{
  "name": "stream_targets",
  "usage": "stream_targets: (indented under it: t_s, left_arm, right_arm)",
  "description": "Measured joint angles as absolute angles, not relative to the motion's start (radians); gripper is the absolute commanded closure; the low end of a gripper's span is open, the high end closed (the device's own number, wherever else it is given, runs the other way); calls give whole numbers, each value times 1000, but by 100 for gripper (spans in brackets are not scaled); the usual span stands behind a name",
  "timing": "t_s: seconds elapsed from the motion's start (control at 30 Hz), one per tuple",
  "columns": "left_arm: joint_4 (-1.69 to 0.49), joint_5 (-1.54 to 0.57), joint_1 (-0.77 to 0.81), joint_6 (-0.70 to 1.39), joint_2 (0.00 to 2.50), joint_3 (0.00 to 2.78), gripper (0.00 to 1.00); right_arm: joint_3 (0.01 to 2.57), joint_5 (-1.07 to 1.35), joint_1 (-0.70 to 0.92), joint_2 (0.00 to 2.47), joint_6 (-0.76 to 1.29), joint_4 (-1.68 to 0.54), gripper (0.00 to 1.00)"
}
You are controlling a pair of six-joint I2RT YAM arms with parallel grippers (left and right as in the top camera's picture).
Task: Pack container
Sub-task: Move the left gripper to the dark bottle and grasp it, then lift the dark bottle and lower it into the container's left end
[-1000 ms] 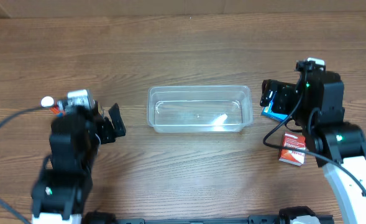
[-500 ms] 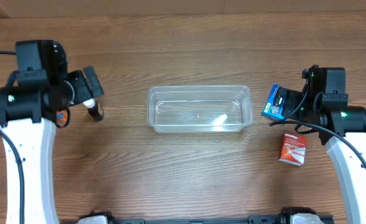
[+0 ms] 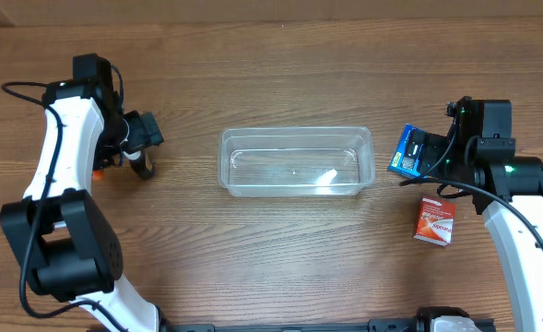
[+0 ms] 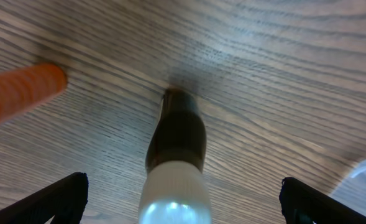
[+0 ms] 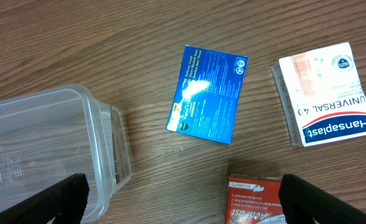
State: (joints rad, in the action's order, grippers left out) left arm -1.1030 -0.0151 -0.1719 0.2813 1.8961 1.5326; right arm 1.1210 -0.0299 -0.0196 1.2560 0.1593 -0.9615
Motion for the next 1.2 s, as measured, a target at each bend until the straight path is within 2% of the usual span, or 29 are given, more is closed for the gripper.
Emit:
stream_targets:
  t_s: [0.1, 0.17, 0.27, 0.47, 0.5, 0.73, 0.77, 0.87, 1.07, 1.13, 1.2]
  left_arm:
    - [-1102, -15, -172, 278, 1941, 1533, 13]
    - [-1098, -15, -172, 278, 1946, 1533, 26]
    - [-1071, -15, -172, 270, 1946, 1533, 37]
    - [-1047, -15, -172, 261, 1946, 1533, 71]
    - [-1047, -15, -172, 260, 1946, 1533, 73]
    - [-1048, -15, -172, 260, 1946, 1533, 74]
    - [-1048, -15, -172, 260, 1946, 1533, 68]
    - [-1054, -15, -172, 260, 1946, 1533, 64]
    - [-1106, -15, -172, 260, 1946, 1533, 59]
    - [-1117, -15, -172, 259, 1946, 1533, 61]
    - [-1126, -15, -172, 259, 1946, 1533, 68]
  right_arm:
    - [1121, -30, -20, 1256, 160, -962, 0]
    - [1121, -30, -20, 1256, 160, -965, 0]
    - [1121, -30, -20, 1256, 160, -971, 0]
    - [1121, -30, -20, 1256, 160, -980, 0]
    - [1121, -30, -20, 1256, 160, -980, 0]
    - [1121, -30, -20, 1256, 160, -980, 0]
    - [1121, -30, -20, 1256, 159, -980, 0]
    - [1121, -30, -20, 1256, 160, -981, 0]
    - [1121, -30, -20, 1256, 160, -979, 0]
    - [1121, -30, -20, 1256, 159, -979, 0]
    - [1121, -30, -20, 1256, 160, -979, 0]
